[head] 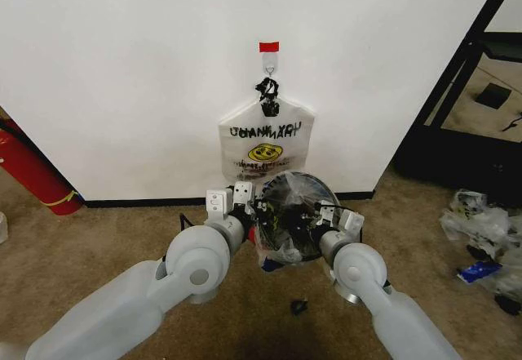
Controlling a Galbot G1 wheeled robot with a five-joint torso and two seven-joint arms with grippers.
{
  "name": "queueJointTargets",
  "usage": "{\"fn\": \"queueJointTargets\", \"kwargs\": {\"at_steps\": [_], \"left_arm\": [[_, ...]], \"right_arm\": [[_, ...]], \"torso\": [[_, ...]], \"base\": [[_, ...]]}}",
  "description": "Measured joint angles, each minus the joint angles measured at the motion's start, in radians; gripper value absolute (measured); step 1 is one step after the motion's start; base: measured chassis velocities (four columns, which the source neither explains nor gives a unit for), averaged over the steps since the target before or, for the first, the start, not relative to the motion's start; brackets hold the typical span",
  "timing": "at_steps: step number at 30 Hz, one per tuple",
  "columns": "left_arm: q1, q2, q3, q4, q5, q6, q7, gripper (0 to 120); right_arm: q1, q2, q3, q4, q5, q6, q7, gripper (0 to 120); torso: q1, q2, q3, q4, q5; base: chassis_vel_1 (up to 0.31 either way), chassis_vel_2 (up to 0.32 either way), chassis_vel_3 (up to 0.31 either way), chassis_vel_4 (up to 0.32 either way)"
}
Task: Pick up the garbage bag from the wall and place it over the trash bin.
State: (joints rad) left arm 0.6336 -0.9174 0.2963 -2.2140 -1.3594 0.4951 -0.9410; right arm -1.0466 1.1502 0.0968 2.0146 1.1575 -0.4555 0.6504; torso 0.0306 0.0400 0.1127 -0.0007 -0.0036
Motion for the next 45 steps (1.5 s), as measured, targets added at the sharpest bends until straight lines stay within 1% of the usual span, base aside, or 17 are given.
{"fn": "queueJointTargets", "kwargs": {"at_steps": [2, 6, 18, 21, 25, 28, 30, 33, 39, 43, 45], "left_arm": [[-0.001, -0.001, 0.003, 0.004, 0.003, 0.0, 0.001, 0], [-0.003, -0.004, 0.006, 0.006, 0.004, 0.0, 0.003, 0], [0.0, -0.003, 0.01, -0.001, 0.006, 0.0, 0.01, 0], [0.0, -0.001, 0.009, -0.002, 0.007, 0.0, 0.011, 0], [0.0, -0.002, 0.009, -0.002, 0.011, -0.001, 0.013, 0], [-0.001, -0.005, 0.01, -0.001, 0.015, -0.001, 0.015, 0], [-0.001, -0.005, 0.01, -0.001, 0.016, -0.001, 0.016, 0], [0.0, -0.004, 0.01, -0.001, 0.017, -0.001, 0.017, 0], [0.01, -0.003, 0.01, -0.002, 0.019, -0.001, 0.018, 0], [0.016, -0.001, 0.01, -0.006, 0.02, -0.001, 0.018, 0], [0.018, -0.001, 0.009, -0.008, 0.021, -0.001, 0.018, 0]], "right_arm": [[-0.012, -0.006, -0.007, 0.026, 0.008, -0.011, 0.002, 0], [-0.017, -0.008, -0.016, 0.035, 0.008, -0.013, 0.0, 0], [0.06, 0.057, -0.059, -0.076, -0.013, -0.004, 0.007, 0], [0.074, 0.079, -0.06, -0.112, -0.026, -0.017, 0.043, 0], [0.076, 0.081, -0.067, -0.122, -0.04, -0.025, 0.079, 0], [0.084, 0.085, -0.068, -0.124, -0.04, -0.046, 0.148, 0], [0.087, 0.084, -0.066, -0.125, -0.04, -0.047, 0.161, 0], [0.088, 0.082, -0.067, -0.123, -0.04, -0.043, 0.15, 0], [0.086, 0.083, -0.079, -0.114, -0.042, -0.006, 0.01, 0], [0.089, 0.084, -0.086, -0.119, -0.05, 0.021, -0.032, 0], [0.089, 0.083, -0.086, -0.119, -0.045, 0.019, -0.056, 0]], "torso": [[0.0, 0.0, 0.0, -0.0001, -0.0001], [0.0, 0.0, 0.0, -0.0002, -0.0001], [0.0, 0.0, 0.0, 0.0001, -0.0001], [0.0, 0.0, 0.0, 0.0, 0.0], [0.0, 0.0, 0.0, -0.0001, -0.0001], [0.0, 0.0, 0.0, -0.0001, -0.0001], [0.0, 0.0, 0.0, -0.0001, -0.0001], [0.0, 0.0, 0.0, -0.0001, 0.0], [0.0, 0.0, 0.0, -0.0001, -0.0001], [0.0, 0.0, 0.0, 0.0, -0.0001], [0.0, 0.0, 0.0, -0.0001, -0.0001]], "base": [[0.0, 0.0, 0.0, 0.0], [0.0, 0.0, 0.0, 0.0], [0.0, 0.0, 0.0, 0.0], [0.0, 0.0, 0.0, 0.0], [0.0, 0.0, 0.0, 0.0], [0.0, 0.0, 0.0, 0.0], [0.0, 0.0, 0.0, 0.0], [0.0, 0.0, 0.0, 0.0], [0.0, 0.0, 0.0, 0.0], [0.0, 0.0, 0.0, 0.0], [0.0, 0.0, 0.0, 0.0]]}}
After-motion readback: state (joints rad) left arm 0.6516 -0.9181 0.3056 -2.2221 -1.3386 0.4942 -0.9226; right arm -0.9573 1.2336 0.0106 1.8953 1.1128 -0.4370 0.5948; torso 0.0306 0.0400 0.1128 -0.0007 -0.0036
